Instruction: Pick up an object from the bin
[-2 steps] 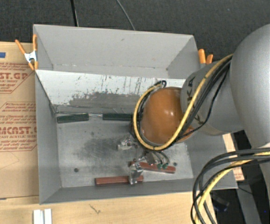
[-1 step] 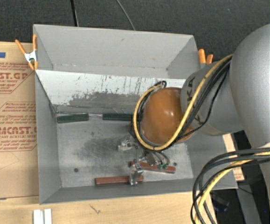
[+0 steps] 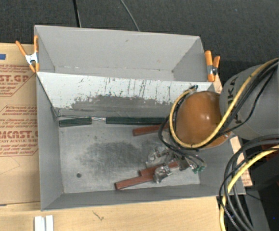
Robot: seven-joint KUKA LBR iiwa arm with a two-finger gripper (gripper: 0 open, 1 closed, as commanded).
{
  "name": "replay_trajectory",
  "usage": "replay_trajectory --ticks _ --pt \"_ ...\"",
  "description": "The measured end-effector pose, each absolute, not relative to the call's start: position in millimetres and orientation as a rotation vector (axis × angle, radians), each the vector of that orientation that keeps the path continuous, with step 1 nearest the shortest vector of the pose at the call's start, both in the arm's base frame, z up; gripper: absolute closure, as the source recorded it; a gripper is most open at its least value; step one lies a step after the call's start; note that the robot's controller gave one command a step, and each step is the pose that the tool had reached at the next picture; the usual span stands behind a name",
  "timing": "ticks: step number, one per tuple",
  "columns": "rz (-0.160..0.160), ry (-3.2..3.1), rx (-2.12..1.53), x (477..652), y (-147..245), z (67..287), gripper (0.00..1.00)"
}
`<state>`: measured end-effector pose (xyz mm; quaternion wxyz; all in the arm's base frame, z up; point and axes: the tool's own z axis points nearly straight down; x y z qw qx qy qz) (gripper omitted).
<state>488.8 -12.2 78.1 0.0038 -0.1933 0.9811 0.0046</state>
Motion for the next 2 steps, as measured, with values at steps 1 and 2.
replay_trajectory --ticks 1,2 --pt "0.014 3.073 -0.606 489.1 -12 78 1.0" --pt "0.001 3.072 -0.645 508.0 -8 210 1.0"
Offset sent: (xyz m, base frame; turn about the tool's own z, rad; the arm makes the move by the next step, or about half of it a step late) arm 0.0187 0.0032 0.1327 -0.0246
